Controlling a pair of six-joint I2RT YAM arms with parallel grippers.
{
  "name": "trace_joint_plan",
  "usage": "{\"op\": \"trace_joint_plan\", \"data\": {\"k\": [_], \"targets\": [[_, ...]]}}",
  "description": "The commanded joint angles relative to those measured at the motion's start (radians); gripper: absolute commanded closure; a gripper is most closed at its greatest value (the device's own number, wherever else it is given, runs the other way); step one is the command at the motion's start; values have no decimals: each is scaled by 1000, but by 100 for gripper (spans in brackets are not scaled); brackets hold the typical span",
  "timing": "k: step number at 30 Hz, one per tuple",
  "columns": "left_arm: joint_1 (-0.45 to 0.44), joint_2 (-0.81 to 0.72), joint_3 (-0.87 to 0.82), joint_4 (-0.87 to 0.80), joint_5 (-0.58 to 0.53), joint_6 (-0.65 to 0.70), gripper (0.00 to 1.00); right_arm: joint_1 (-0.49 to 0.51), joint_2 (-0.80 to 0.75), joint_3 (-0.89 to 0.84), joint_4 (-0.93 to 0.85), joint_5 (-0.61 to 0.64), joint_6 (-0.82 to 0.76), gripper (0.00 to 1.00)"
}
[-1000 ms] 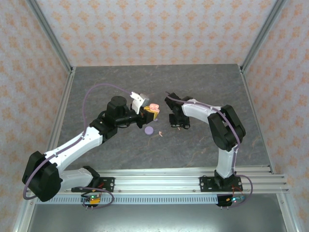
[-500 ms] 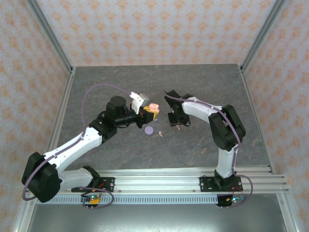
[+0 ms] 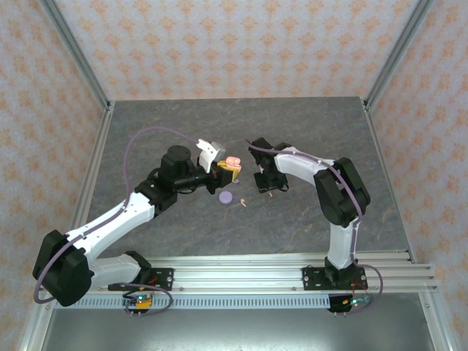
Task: Insert the wireless bluetooth earbuds into the charging case
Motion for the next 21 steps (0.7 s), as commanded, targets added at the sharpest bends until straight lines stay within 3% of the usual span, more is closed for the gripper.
{"op": "trace_joint_plan", "data": {"k": [1,21], "targets": [[-5,-25,-4,5,-21,4,88,-1,22,25,-27,14,-13,65],[-5,-25,-3,2,-20,1,88,4,36,11,-68,30,-2,72]]}}
